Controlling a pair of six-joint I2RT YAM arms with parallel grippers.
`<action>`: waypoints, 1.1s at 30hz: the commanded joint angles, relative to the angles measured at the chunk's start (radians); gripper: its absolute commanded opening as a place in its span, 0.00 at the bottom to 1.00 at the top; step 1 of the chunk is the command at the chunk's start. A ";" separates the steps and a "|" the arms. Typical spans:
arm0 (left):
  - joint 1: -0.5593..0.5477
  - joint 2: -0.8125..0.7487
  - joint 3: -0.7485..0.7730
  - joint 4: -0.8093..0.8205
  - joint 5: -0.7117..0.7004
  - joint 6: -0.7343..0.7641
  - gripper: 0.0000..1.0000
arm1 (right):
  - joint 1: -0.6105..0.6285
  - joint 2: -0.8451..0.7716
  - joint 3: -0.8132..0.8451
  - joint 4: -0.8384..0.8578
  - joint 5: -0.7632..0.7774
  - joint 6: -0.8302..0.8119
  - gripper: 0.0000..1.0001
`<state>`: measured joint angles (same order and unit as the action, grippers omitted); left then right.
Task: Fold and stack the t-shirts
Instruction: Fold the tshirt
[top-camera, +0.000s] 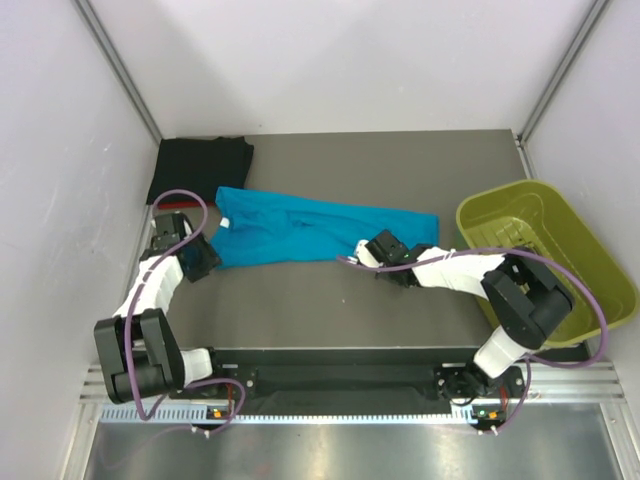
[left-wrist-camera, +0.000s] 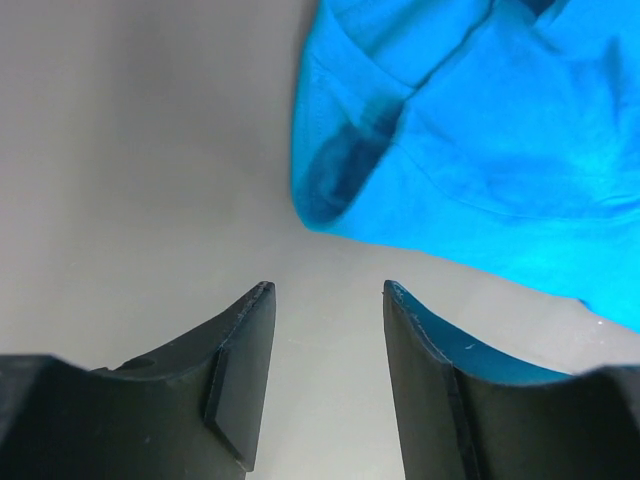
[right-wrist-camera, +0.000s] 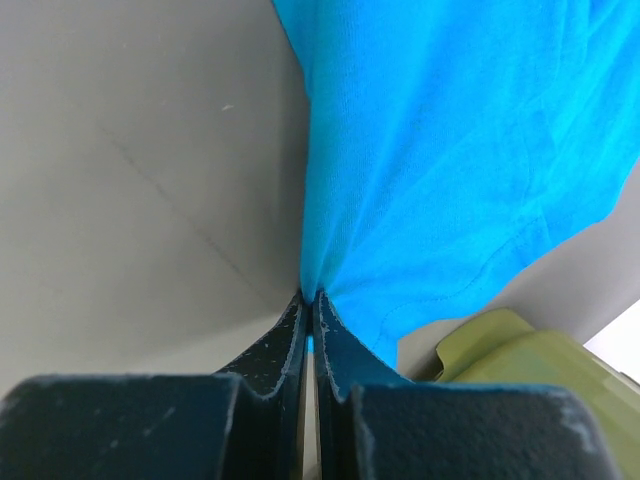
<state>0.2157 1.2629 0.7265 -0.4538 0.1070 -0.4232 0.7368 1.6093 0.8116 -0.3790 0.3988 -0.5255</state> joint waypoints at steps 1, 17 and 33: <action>0.005 0.029 -0.002 0.099 0.068 -0.029 0.53 | 0.000 -0.022 -0.023 -0.003 0.008 -0.008 0.00; 0.005 0.165 0.051 0.098 -0.030 -0.055 0.00 | -0.017 -0.088 -0.042 -0.008 0.028 -0.024 0.00; 0.039 -0.105 -0.007 -0.135 -0.293 -0.077 0.00 | 0.082 -0.098 -0.032 -0.118 -0.011 0.061 0.00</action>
<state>0.2424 1.1885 0.7467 -0.5331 -0.1211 -0.4786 0.7784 1.5307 0.7731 -0.4591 0.3908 -0.4995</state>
